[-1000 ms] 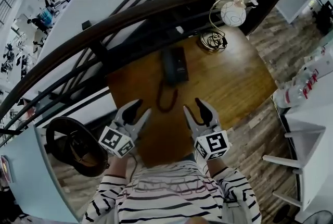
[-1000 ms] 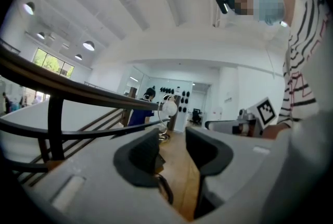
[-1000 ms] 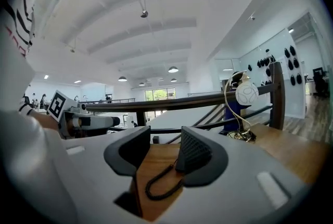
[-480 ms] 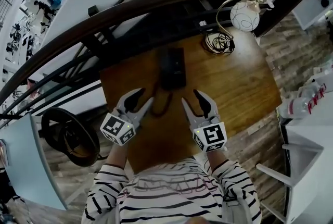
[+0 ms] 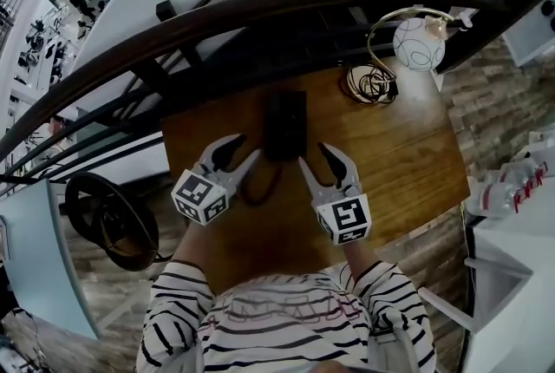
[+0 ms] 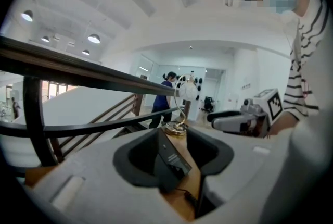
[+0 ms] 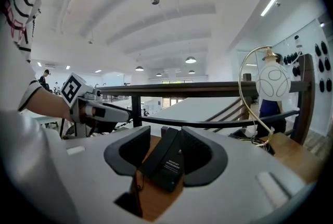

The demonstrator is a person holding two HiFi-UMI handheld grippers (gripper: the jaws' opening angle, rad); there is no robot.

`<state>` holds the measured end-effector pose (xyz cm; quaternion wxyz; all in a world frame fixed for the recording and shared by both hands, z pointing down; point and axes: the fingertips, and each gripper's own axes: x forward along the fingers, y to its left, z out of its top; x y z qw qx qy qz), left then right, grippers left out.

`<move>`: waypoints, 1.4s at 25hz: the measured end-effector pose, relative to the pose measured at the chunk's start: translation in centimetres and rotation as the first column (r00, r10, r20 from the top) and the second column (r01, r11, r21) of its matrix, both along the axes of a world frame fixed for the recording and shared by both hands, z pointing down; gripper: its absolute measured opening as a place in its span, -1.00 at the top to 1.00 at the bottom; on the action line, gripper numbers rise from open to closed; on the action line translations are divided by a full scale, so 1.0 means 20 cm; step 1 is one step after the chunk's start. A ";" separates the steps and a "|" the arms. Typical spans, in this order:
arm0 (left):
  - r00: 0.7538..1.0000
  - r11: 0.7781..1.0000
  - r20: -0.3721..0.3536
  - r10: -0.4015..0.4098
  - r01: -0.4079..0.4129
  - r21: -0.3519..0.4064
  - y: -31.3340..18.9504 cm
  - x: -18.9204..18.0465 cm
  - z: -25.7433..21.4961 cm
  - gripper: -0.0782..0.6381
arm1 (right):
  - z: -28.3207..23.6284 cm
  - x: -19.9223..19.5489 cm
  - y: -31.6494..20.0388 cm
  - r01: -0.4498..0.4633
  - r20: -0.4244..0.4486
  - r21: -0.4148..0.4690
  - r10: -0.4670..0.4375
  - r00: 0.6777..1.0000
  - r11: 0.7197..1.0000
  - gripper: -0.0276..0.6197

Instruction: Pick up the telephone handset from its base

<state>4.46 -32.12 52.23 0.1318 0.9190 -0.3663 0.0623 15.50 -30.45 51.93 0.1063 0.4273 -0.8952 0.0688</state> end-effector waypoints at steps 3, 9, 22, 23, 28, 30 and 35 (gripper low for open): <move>1.000 1.000 0.031 0.006 -0.006 -0.015 -0.09 0.02 0.05 0.27 | 0.04 0.00 -0.09 0.011 -0.012 -0.005 -0.011 1.000 1.000 0.38; 1.000 0.998 0.023 -0.013 0.015 -0.062 -0.29 0.01 0.18 0.27 | 0.19 -0.04 -0.26 0.030 -0.045 -0.038 -0.032 0.998 0.999 0.38; 1.000 0.966 0.005 -0.005 0.006 -0.257 -0.55 0.05 0.59 0.20 | 0.60 -0.15 -0.47 0.100 -0.216 -0.082 -0.115 0.970 0.992 0.34; 1.000 0.963 0.001 -0.006 0.006 -0.270 -0.56 0.04 0.61 0.19 | 0.62 -0.16 -0.47 0.104 -0.223 -0.084 -0.120 0.967 0.991 0.34; 0.998 0.942 -0.058 -0.006 -0.014 -0.336 -0.62 0.03 0.67 0.15 | 0.68 -0.19 -0.53 0.125 -0.254 -0.092 -0.144 0.956 0.988 0.32; 0.996 0.930 -0.089 -0.004 -0.029 -0.366 -0.64 0.03 0.69 0.13 | 0.70 -0.20 -0.55 0.130 -0.261 -0.092 -0.150 0.953 0.987 0.31; 0.990 0.908 -0.139 0.004 -0.062 -0.414 -0.67 0.06 0.72 0.11 | 0.72 -0.21 -0.56 0.156 -0.306 -0.054 -0.165 0.938 0.986 0.30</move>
